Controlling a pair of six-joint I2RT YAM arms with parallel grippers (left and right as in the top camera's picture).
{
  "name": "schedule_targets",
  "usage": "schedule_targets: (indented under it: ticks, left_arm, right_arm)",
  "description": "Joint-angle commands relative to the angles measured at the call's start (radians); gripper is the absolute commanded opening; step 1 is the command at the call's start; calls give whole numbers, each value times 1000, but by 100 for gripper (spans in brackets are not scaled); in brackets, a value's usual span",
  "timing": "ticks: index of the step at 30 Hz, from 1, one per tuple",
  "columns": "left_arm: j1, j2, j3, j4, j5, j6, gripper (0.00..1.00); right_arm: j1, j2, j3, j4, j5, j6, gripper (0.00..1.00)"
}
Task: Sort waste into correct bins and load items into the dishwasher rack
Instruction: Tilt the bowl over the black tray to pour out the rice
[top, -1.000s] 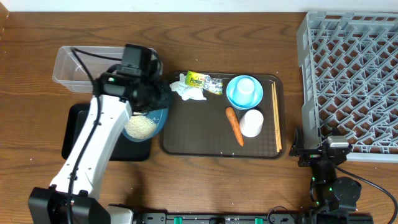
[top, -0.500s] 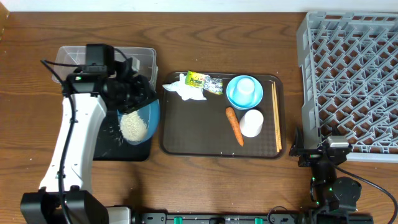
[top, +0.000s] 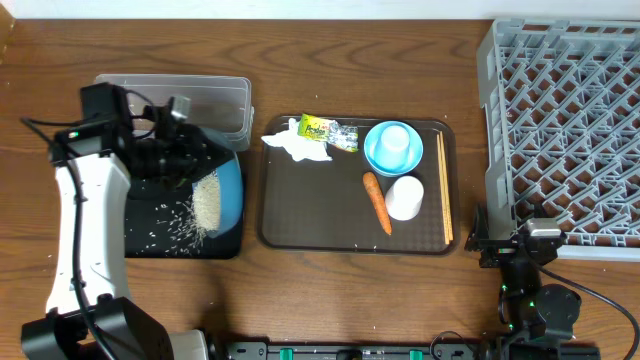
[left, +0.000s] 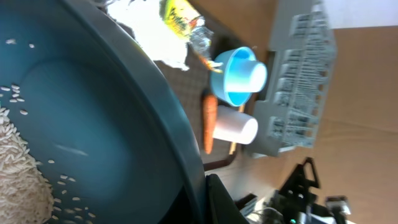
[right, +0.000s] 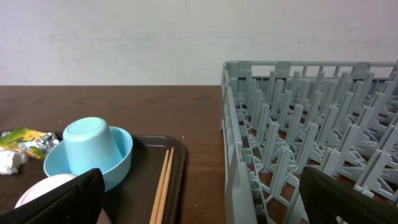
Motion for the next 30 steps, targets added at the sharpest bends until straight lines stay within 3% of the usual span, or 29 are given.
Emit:
schedule_targets:
  ticks: [1, 12, 27, 30]
  left_arm:
    - [54, -20, -16, -5, 166, 97, 6]
    - [179, -20, -124, -14, 331, 98, 6]
    - [321, -20, -129, -108, 521, 166, 6]
    - [339, -19, -129, -61, 526, 165, 6]
  right_arm:
    - [-12, -5, -2, -4, 0, -18, 99]
    - [-12, -5, -2, -4, 0, -18, 99]
    - [-12, -5, -2, -4, 0, -18, 99]
    - [-12, -5, -2, -3, 0, -18, 99]
